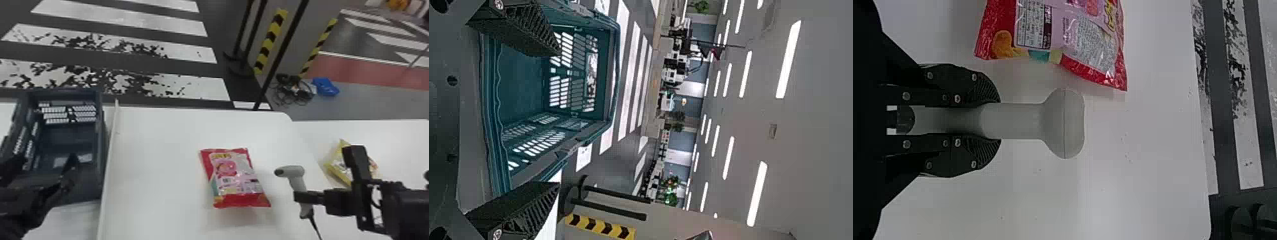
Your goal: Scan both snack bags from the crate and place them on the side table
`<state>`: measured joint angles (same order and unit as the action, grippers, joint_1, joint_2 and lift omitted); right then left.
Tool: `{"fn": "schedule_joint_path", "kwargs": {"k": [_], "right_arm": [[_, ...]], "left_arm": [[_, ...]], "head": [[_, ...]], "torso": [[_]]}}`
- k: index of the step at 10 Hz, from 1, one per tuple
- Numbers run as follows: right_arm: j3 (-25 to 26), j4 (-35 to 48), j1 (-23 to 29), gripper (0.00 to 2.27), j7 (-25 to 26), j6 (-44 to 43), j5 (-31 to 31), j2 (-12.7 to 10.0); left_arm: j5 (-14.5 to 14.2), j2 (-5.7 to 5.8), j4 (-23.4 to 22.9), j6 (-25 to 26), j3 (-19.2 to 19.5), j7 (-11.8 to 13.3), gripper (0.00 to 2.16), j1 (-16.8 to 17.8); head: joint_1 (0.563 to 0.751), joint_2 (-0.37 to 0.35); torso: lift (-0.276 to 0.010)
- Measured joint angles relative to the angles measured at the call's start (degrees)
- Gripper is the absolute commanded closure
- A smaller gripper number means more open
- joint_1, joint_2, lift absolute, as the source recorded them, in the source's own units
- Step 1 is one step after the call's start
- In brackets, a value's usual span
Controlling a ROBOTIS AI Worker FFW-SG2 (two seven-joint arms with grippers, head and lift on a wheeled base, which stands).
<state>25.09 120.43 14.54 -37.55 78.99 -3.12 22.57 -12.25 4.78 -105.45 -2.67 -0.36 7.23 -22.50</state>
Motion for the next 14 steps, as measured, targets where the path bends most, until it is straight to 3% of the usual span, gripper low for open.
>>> {"fn": "schedule_joint_path", "kwargs": {"k": [4, 9, 14], "right_arm": [[-0.2, 13.4, 3.4, 2.24, -0.1, 10.7, -0.5, -2.3], [-5.8, 23.8, 3.8, 2.24, 0.0, 11.0, 0.4, -6.1], [-15.1, 26.3, 4.8, 2.24, 0.1, 11.0, 7.1, -7.2]], "left_arm": [[-0.5, 0.06, 0.0, -0.4, -0.1, 0.3, 0.07, 0.0], [-0.6, 0.03, -0.5, -0.7, -0.1, 0.4, 0.08, -0.3], [-0.6, 0.01, -0.2, -0.7, -0.1, 0.4, 0.08, -0.4]], "head": [[0.695, -0.250], [0.695, -0.138], [0.695, -0.071]], "torso": [[-0.095], [-0.095], [-0.095]]}}
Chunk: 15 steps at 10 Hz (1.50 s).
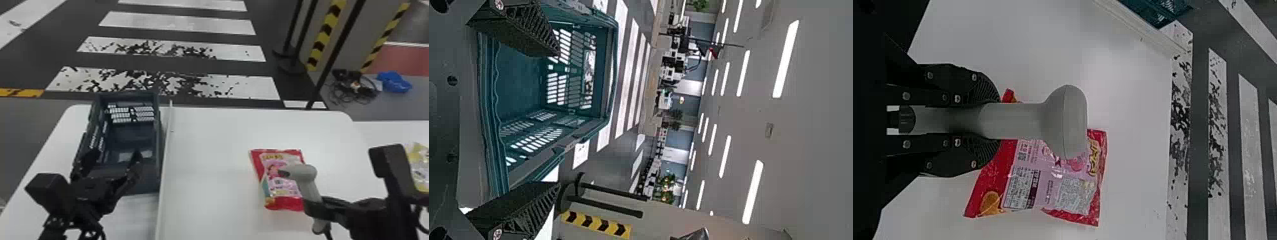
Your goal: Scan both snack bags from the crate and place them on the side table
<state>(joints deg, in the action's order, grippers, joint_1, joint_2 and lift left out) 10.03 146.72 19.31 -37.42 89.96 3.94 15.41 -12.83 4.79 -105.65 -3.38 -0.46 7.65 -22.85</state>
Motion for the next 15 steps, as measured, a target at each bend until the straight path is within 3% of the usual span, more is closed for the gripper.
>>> {"fn": "schedule_joint_path", "kwargs": {"k": [7, 15], "right_arm": [[-11.6, -11.1, -5.2, 2.24, 2.9, 0.0, 9.9, 0.2], [-11.8, -12.0, -7.1, 2.24, 3.0, 0.0, 11.3, 0.7]], "left_arm": [[-0.1, 0.30, -0.1, 0.0, 0.0, 0.0, 0.08, 0.1], [-0.3, 0.24, 0.1, 0.0, 0.0, 0.2, 0.08, 0.0]], "head": [[0.695, -0.059], [0.695, -0.072]], "torso": [[-0.095], [-0.095]]}}
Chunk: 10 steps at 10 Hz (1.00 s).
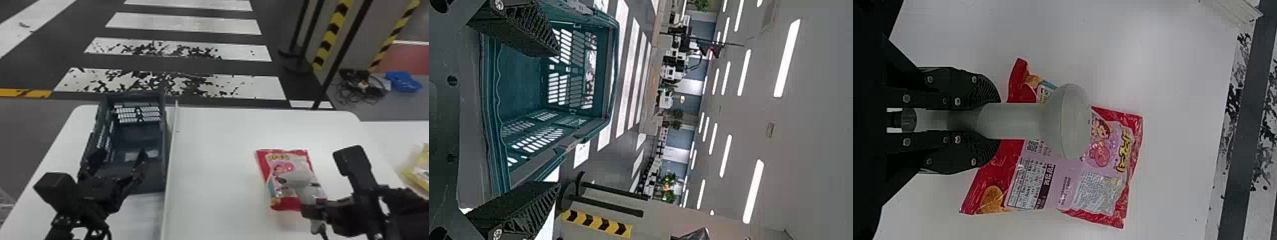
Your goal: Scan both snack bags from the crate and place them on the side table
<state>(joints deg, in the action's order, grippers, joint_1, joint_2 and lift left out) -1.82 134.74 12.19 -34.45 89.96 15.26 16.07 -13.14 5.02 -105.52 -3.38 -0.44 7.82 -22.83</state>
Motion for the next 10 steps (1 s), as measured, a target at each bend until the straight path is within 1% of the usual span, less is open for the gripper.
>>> {"fn": "schedule_joint_path", "kwargs": {"k": [2, 3, 6, 7, 9, 10], "right_arm": [[2.8, 0.2, -0.8, 2.24, 0.1, 0.0, -0.1, 0.4], [5.8, -0.3, -1.1, 2.24, 0.2, 0.0, -1.4, 1.2], [14.2, -5.0, -0.7, 2.24, 0.2, 0.0, -5.7, 4.7], [16.5, -7.2, -0.5, 2.24, 0.2, -0.8, -6.5, 5.0], [20.4, -13.3, -0.7, 2.24, 0.4, -9.7, -8.6, 5.1], [21.3, -16.1, -1.3, 2.24, 0.5, -14.5, -9.1, 5.3]], "left_arm": [[0.0, -0.02, 0.0, 0.0, 0.0, 0.0, 0.08, 0.0], [0.0, -0.01, 0.0, 0.0, 0.0, 0.0, 0.08, 0.0], [-0.1, 0.14, 0.2, 0.0, 0.1, 0.1, 0.08, 0.1], [-0.1, 0.10, 0.3, 0.0, 0.1, 0.1, 0.08, 0.1], [-0.1, 0.07, 0.4, 0.0, 0.1, 0.1, 0.08, 0.1], [-0.1, 0.06, 0.4, 0.0, 0.1, 0.1, 0.08, 0.1]], "head": [[0.695, -0.095], [0.695, -0.125], [0.695, -0.217], [0.695, -0.246], [0.695, -0.277], [0.695, -0.290]], "torso": [[-0.095], [-0.095], [-0.095], [-0.095], [-0.095], [-0.095]]}}
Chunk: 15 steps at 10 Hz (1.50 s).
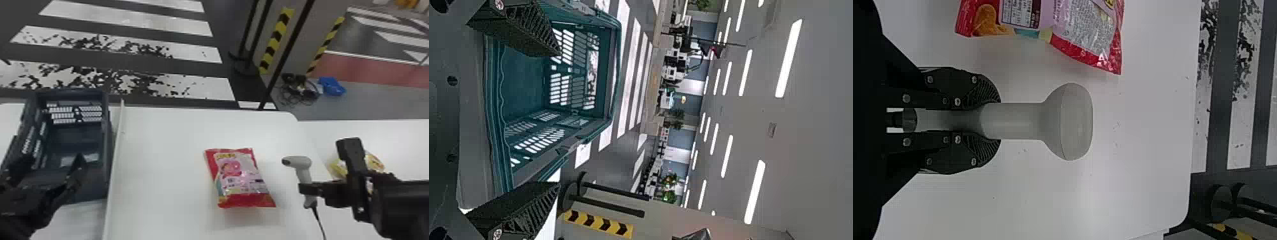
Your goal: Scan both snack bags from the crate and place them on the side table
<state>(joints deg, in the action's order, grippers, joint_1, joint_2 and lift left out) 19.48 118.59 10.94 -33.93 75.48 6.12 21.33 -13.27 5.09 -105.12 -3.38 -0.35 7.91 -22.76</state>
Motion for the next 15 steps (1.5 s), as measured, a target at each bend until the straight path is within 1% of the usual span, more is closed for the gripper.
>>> {"fn": "schedule_joint_path", "kwargs": {"k": [3, 6, 8, 12, 13, 14, 15], "right_arm": [[0.5, -8.7, -2.9, 2.24, 0.6, -8.1, -0.4, 0.5], [-0.4, -16.0, -5.1, 2.24, 1.2, -11.9, -0.3, 2.0], [-0.8, -18.5, -5.5, 2.24, 1.2, -12.9, -0.2, 2.6], [-1.2, -20.6, -5.4, 2.24, 1.1, -14.2, -0.2, 2.8], [-1.3, -21.0, -5.4, 2.18, 1.2, -14.4, -0.3, 2.8], [-1.3, -21.4, -5.5, 2.02, 1.2, -14.5, -0.3, 2.8], [-1.2, -21.8, -5.5, 1.82, 1.3, -14.6, -0.4, 2.7]], "left_arm": [[0.0, -0.16, 0.0, 0.0, 0.0, 0.0, 0.08, 0.0], [0.0, -0.22, 0.1, 0.0, 0.0, 0.0, 0.08, 0.0], [0.1, -0.34, 0.4, 0.1, 0.0, 0.0, 0.08, 0.2], [0.1, -0.39, 0.5, 0.1, 0.0, 0.0, 0.08, 0.3], [0.1, -0.39, 0.5, 0.1, 0.0, 0.0, 0.08, 0.3], [0.1, -0.38, 0.5, 0.1, 0.0, 0.0, 0.08, 0.3], [0.1, -0.36, 0.5, 0.1, 0.0, 0.0, 0.08, 0.3]], "head": [[0.695, -0.309], [0.695, -0.333], [0.695, -0.340], [0.695, -0.345], [0.695, -0.345], [0.695, -0.346], [0.695, -0.348]], "torso": [[-0.095], [-0.095], [-0.095], [-0.095], [-0.095], [-0.095], [-0.095]]}}
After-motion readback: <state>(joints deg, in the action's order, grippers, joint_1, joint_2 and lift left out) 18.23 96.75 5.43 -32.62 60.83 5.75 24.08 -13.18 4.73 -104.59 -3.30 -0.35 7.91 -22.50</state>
